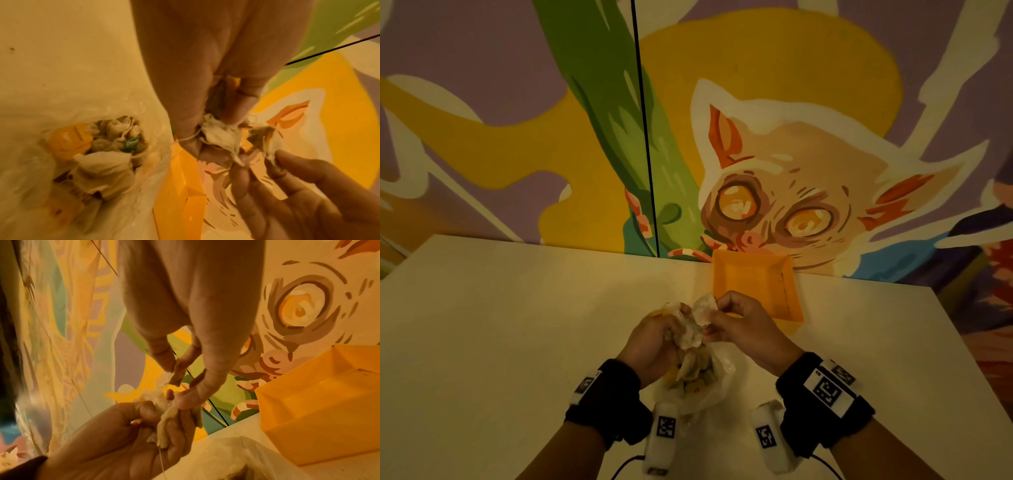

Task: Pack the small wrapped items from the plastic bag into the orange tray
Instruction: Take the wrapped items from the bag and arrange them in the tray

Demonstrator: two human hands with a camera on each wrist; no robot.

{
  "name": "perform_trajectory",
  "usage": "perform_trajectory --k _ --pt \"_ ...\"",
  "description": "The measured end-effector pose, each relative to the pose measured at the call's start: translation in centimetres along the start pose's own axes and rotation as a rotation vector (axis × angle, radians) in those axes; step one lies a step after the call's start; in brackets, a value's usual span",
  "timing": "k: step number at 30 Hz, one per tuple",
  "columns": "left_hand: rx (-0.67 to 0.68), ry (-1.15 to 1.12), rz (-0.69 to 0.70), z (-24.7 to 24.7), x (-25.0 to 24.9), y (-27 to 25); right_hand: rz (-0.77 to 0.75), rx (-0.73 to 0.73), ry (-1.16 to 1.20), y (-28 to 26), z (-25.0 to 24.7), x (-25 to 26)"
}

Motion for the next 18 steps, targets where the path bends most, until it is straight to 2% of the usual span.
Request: perform_trajectory --k 3,6,14,18 --pt "-0.036 -0.011 0.043 0.3 -1.4 0.0 0.01 -0.047 0.016 -0.4 -1.1 -0.3" --pt "0.001 0.046 0.061 1.4 -3.1 -0.1 0.035 -0.078 0.034 -0.7 -1.8 -1.1" --pt "0.079 -0.094 0.002 4.8 -4.9 0.0 0.026 -0.065 0.108 -1.1 -1.7 -1.6" --pt "0.036 -0.047 0.003 4.5 -5.1 0.7 -0.016 -0.071 0.141 -1.4 -2.2 -0.9"
Point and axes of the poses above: each hand's wrist, its own y-axis towards the middle knuckle, its own z-axis out of the palm, x = y × z, the point moved 10 cm from there along y, towards the middle knuckle, and after that the axes turned 14 degrees about x, right-handed, at the moved point
